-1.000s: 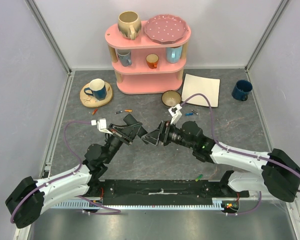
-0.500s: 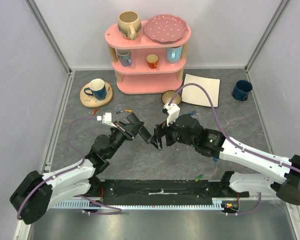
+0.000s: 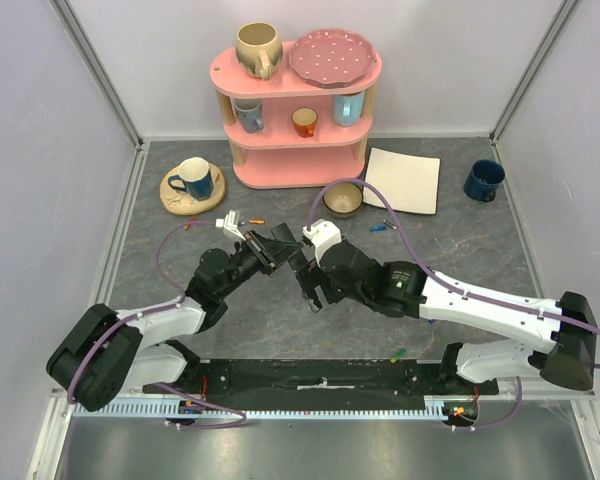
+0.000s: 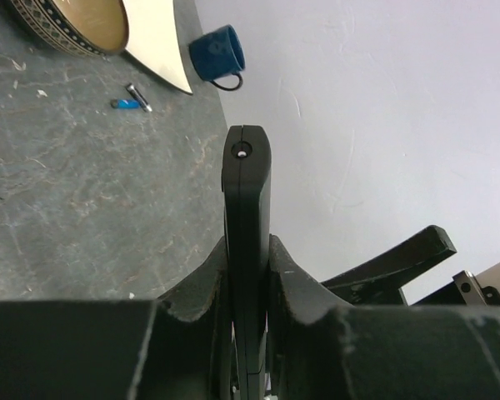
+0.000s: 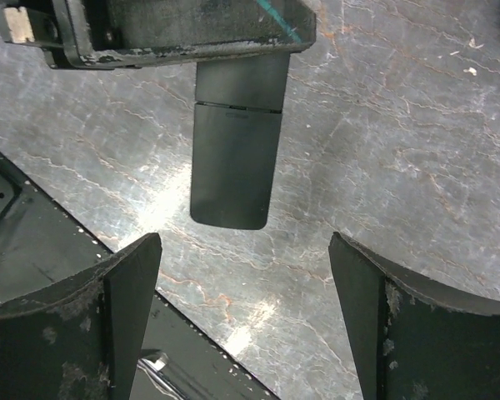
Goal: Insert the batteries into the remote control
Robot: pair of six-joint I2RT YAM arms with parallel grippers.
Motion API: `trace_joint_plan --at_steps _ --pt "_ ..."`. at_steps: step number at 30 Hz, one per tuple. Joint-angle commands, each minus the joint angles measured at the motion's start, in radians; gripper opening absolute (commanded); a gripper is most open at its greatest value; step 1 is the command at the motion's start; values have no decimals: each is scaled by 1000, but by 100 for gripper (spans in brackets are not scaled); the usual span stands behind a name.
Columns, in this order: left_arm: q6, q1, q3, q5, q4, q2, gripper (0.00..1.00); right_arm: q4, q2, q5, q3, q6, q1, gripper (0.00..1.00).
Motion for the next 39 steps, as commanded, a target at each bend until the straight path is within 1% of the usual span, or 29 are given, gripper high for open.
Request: trace_joint_plan --at_steps 1,6,9,13,21,27,32,35,36,39 --pt "-100 14 29 129 160 62 2 -8 1 78 63 -13 5 89" --pt "-120 14 25 140 206 100 2 -13 39 73 88 -10 7 89" --pt "-123 16 26 144 217 111 2 -13 59 80 93 -7 7 87" --pt "-120 14 28 141 218 110 2 -8 77 73 103 -6 7 79" --pt "-115 14 22 141 218 107 2 6 93 64 99 0 7 72" --pt "-110 16 20 141 211 104 2 4 103 66 105 2 5 65" --pt "-104 14 16 133 194 94 2 6 105 64 102 2 5 62" --pt "-101 14 17 130 188 90 2 6 105 61 102 3 5 58" --pt "-100 14 19 130 186 88 2 6 105 61 99 3 5 56" --pt "-98 14 22 129 174 87 2 7 103 57 94 5 5 51"
